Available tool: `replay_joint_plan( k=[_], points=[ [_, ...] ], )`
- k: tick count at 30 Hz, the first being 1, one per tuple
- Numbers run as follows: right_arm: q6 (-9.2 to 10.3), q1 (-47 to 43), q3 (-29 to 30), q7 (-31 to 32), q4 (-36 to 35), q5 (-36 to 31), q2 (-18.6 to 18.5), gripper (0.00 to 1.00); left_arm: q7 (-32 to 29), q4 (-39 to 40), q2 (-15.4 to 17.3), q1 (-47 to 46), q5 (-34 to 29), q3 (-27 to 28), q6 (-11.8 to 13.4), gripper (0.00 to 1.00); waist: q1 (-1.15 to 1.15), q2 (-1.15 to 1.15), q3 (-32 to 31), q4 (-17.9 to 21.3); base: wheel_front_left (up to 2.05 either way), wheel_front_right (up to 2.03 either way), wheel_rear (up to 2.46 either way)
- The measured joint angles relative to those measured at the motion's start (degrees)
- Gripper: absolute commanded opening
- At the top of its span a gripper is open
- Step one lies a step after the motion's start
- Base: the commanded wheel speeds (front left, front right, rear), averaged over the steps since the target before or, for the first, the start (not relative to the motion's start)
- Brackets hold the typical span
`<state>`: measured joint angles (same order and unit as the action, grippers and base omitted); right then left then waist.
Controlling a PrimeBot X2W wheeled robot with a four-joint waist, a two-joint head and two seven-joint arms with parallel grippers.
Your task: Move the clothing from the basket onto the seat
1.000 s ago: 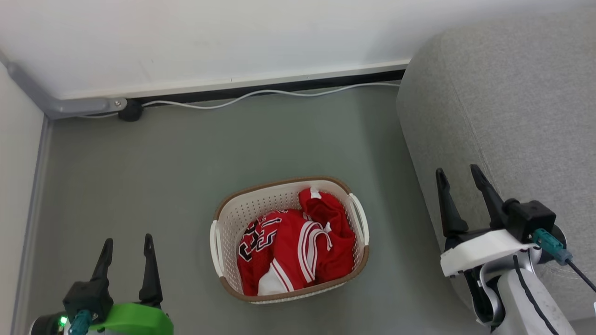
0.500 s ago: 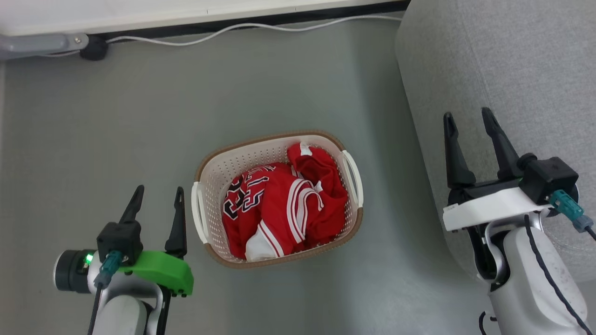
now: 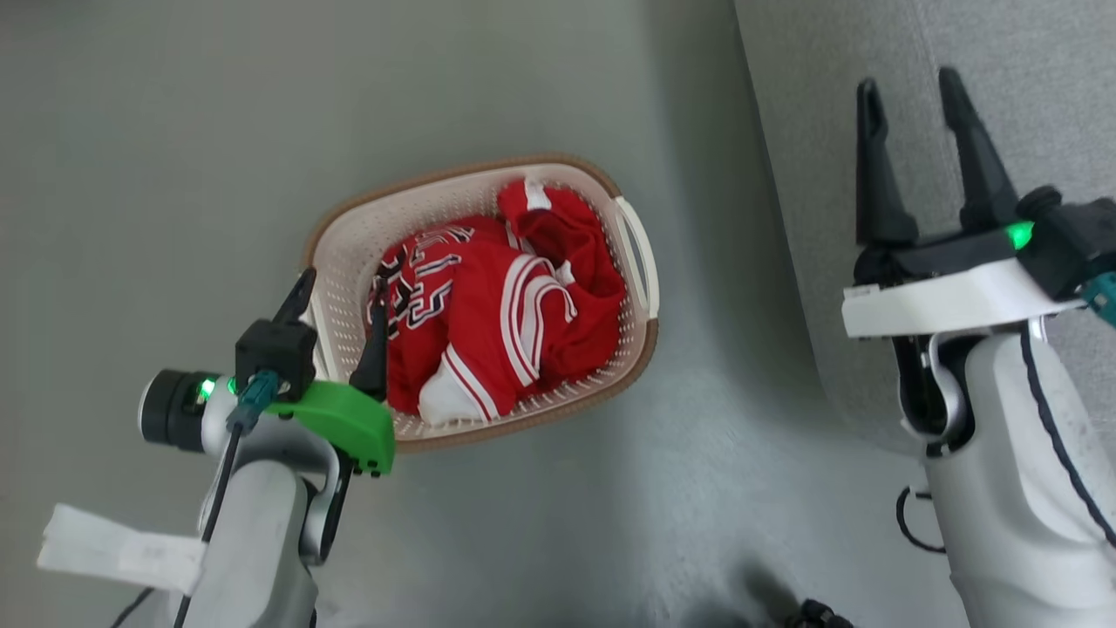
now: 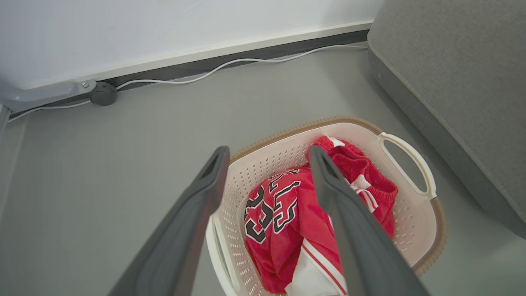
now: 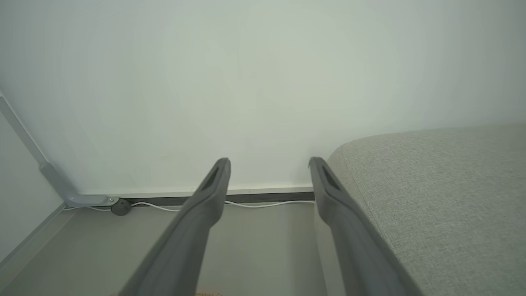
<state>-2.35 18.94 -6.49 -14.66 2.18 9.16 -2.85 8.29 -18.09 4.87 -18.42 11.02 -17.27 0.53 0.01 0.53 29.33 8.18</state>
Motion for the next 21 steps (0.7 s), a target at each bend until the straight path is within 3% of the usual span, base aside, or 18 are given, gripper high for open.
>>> replay_joint_plan(
  k=[21],
  points=[
    [0.00, 14.7, -1.2, 0.0, -4.0, 0.4, -0.1, 1.00, -1.5, -12.4, -1.2, -15.7, -4.8, -5.0, -1.6, 1.00, 0.00, 0.00, 17.5, 2.4, 0.00, 0.00, 0.00]
  ],
)
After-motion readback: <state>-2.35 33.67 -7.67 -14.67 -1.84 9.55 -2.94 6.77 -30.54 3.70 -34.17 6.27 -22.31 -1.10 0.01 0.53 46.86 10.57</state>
